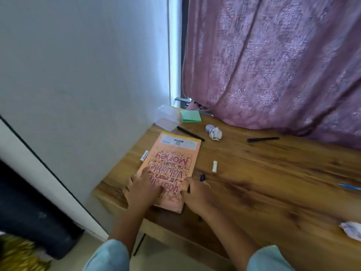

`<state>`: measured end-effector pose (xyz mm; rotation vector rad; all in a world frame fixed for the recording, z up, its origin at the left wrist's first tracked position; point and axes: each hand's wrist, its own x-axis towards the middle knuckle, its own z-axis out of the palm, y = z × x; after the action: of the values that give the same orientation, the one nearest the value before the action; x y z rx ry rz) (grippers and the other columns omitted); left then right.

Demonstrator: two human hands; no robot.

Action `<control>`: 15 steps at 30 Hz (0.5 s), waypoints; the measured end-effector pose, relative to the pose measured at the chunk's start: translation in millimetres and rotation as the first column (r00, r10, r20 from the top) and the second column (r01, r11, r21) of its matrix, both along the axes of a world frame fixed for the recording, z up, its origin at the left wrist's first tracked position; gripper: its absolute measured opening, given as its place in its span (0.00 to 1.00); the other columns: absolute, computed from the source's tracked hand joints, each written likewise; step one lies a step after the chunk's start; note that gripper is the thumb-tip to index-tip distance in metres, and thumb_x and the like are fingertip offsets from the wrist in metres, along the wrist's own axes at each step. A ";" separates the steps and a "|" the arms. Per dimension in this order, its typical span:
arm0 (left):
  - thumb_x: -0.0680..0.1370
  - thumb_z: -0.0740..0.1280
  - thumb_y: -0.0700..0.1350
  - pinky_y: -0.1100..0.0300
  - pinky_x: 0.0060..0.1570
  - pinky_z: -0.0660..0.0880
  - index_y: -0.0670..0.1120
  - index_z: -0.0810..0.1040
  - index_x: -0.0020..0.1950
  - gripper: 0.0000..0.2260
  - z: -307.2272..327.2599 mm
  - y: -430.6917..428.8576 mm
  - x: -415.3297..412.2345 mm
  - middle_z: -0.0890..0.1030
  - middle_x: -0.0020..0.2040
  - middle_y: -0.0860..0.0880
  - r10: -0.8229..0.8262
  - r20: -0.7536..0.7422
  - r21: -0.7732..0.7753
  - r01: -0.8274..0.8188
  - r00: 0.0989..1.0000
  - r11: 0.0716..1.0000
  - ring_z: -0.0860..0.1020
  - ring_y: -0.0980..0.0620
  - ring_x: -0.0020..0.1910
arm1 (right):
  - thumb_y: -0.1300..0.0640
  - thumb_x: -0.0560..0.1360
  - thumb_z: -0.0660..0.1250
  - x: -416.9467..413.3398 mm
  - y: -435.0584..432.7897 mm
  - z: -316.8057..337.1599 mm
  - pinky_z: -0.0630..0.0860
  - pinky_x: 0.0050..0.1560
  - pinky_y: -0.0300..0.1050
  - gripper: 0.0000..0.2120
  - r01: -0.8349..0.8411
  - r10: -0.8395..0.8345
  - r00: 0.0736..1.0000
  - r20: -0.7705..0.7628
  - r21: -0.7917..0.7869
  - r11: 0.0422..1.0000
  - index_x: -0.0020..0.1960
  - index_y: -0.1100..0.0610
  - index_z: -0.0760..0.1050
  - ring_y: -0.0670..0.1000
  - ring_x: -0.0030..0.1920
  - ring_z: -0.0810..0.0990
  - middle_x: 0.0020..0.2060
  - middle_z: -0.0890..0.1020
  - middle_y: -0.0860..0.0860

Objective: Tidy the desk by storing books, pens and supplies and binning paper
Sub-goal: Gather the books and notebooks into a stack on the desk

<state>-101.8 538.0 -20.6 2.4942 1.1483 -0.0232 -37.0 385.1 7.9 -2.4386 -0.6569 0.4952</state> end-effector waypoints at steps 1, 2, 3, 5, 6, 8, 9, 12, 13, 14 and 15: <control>0.73 0.66 0.61 0.41 0.66 0.61 0.52 0.55 0.73 0.34 1.1 2.6 5.1 0.63 0.71 0.40 0.028 0.002 -0.009 -0.028 1.000 1.000 0.60 0.39 0.70 | 0.55 0.78 0.64 1.3 2.4 1.9 0.72 0.59 0.46 0.19 0.007 -0.007 1.000 -0.013 0.003 1.000 0.68 0.55 0.70 0.55 0.62 0.74 0.63 0.76 0.54; 0.72 0.68 0.60 0.43 0.65 0.63 0.51 0.58 0.72 0.34 2.5 7.9 10.1 0.66 0.69 0.40 0.077 0.028 -0.049 -0.076 0.997 0.996 0.63 0.39 0.69 | 0.56 0.78 0.64 3.3 4.2 4.1 0.72 0.58 0.45 0.19 0.019 -0.019 0.999 -0.040 0.010 1.000 0.68 0.56 0.70 0.53 0.61 0.75 0.63 0.76 0.54; 0.71 0.69 0.59 0.45 0.63 0.66 0.48 0.61 0.70 0.32 1.3 16.4 15.6 0.70 0.66 0.41 0.132 0.065 -0.118 -0.124 0.989 0.985 0.67 0.40 0.66 | 0.56 0.78 0.65 6.8 5.6 4.8 0.73 0.56 0.44 0.21 0.046 -0.043 0.996 -0.083 0.028 0.999 0.69 0.56 0.69 0.52 0.59 0.76 0.64 0.76 0.53; 0.72 0.69 0.56 0.49 0.55 0.75 0.43 0.68 0.63 0.26 4.4 30.3 23.0 0.77 0.58 0.43 0.220 0.133 -0.294 -0.174 0.966 0.940 0.75 0.43 0.55 | 0.59 0.77 0.65 14.6 4.5 8.8 0.74 0.51 0.40 0.23 0.148 -0.113 0.960 -0.255 0.125 0.981 0.71 0.56 0.66 0.50 0.59 0.76 0.66 0.74 0.52; 0.73 0.68 0.53 0.52 0.50 0.77 0.42 0.70 0.61 0.22 7.8 33.7 24.9 0.79 0.53 0.43 0.235 0.157 -0.355 -0.167 0.959 0.920 0.78 0.44 0.50 | 0.61 0.77 0.66 18.7 2.4 11.3 0.74 0.49 0.38 0.25 0.228 -0.139 0.914 -0.382 0.197 0.954 0.72 0.56 0.65 0.50 0.60 0.76 0.66 0.73 0.52; 0.77 0.64 0.45 0.54 0.41 0.77 0.43 0.73 0.58 0.12 16.8 31.5 27.6 0.80 0.45 0.46 0.256 0.239 -0.422 -0.138 0.937 0.896 0.79 0.46 0.42 | 0.64 0.76 0.67 28.3 -3.7 13.6 0.75 0.46 0.38 0.26 0.388 -0.140 0.794 -0.591 0.316 0.866 0.72 0.56 0.64 0.49 0.56 0.77 0.64 0.75 0.52; 0.78 0.63 0.43 0.52 0.40 0.78 0.44 0.74 0.58 0.09 20.6 28.9 30.1 0.80 0.43 0.46 0.283 0.299 -0.472 -0.117 0.911 0.874 0.80 0.46 0.41 | 0.65 0.76 0.67 33.0 -7.1 13.5 0.75 0.44 0.39 0.24 0.444 -0.117 0.744 -0.658 0.356 0.822 0.70 0.56 0.66 0.49 0.54 0.78 0.61 0.77 0.52; 0.80 0.60 0.42 0.46 0.39 0.80 0.47 0.72 0.58 0.07 46.3 13.3 39.2 0.80 0.46 0.45 0.362 0.451 -0.619 -0.007 0.816 0.785 0.81 0.44 0.42 | 0.67 0.75 0.66 45.3 -16.3 17.0 0.74 0.42 0.40 0.16 0.549 -0.040 0.669 -0.742 0.457 0.700 0.62 0.57 0.72 0.51 0.50 0.80 0.52 0.82 0.52; 0.80 0.59 0.42 0.46 0.39 0.80 0.47 0.72 0.57 0.07 56.9 7.3 43.9 0.81 0.46 0.45 0.372 0.502 -0.647 0.054 0.781 0.760 0.81 0.44 0.41 | 0.68 0.75 0.65 49.5 -20.0 19.6 0.74 0.42 0.40 0.15 0.561 -0.024 0.673 -0.739 0.489 0.668 0.60 0.57 0.73 0.51 0.49 0.80 0.52 0.83 0.53; 0.81 0.59 0.41 0.47 0.38 0.79 0.48 0.73 0.55 0.06 69.2 1.1 48.3 0.81 0.45 0.46 0.363 0.550 -0.656 0.121 0.752 0.745 0.81 0.45 0.40 | 0.68 0.75 0.65 53.4 -24.6 25.2 0.74 0.41 0.40 0.14 0.575 -0.011 0.677 -0.736 0.519 0.632 0.59 0.57 0.74 0.51 0.49 0.80 0.52 0.83 0.53; 0.81 0.59 0.41 0.48 0.38 0.79 0.50 0.74 0.52 0.06 83.9 -6.4 51.7 0.80 0.45 0.47 0.338 0.607 -0.645 0.198 0.719 0.738 0.81 0.46 0.40 | 0.68 0.76 0.64 57.7 -29.4 30.8 0.74 0.40 0.39 0.13 0.585 -0.001 0.686 -0.728 0.550 0.596 0.58 0.58 0.74 0.50 0.47 0.80 0.51 0.83 0.53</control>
<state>-50.2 531.6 63.3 1.5426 0.7079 0.4217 20.6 355.7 38.7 -1.3437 -0.0339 0.7109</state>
